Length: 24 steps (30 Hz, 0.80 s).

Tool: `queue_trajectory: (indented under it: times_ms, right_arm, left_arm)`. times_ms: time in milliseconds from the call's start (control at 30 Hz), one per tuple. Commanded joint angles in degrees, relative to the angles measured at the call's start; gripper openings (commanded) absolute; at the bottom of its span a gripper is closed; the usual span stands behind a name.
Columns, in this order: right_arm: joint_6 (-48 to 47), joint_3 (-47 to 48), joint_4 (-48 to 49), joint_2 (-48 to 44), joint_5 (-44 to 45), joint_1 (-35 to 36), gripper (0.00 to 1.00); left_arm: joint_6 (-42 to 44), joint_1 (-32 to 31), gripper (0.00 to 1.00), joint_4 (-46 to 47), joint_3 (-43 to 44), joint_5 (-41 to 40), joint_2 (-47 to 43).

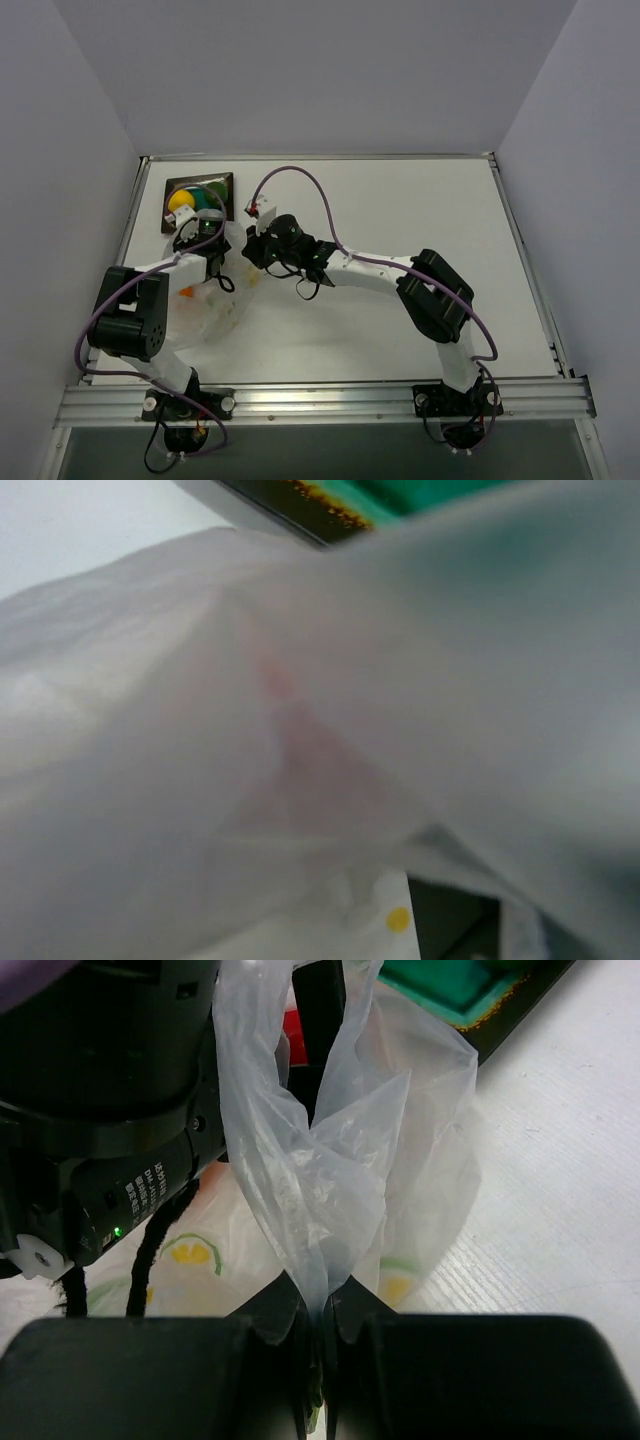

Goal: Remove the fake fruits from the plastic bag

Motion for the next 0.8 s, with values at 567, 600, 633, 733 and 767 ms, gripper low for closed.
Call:
queue_trajectory:
  times_ms: [567,600,633,733,767]
  right_arm:
    - [5.9,-7.5,12.1,-0.2,0.8,-0.7,0.00]
    - [6.2,-8.2,12.4,-0.4,1.1,-0.6,0.00]
    - [6.5,-8.6,12.8,-0.6,1.3,-0.7,0.00]
    - [7.2,-10.3,13.8,-1.0,2.1,-0.7,0.00]
    - [7.3,-10.7,13.8,-1.2,2.5,-0.7,0.00]
  left_arm:
    - [-1.3,-11.8,0.23,-15.0,-4.3,7.4,-25.5]
    - [-1.3,-12.4,0.23,-19.1,-4.8,8.0,-27.4]
    - [-1.3,-12.6,0.23,-21.1,-5.0,8.6,-31.9]
    - [-0.3,-12.9,0.23,-29.7,-4.6,13.1,-40.0]
    - [0.3,-13.1,0.23,-32.3,-3.9,14.4,-41.8]
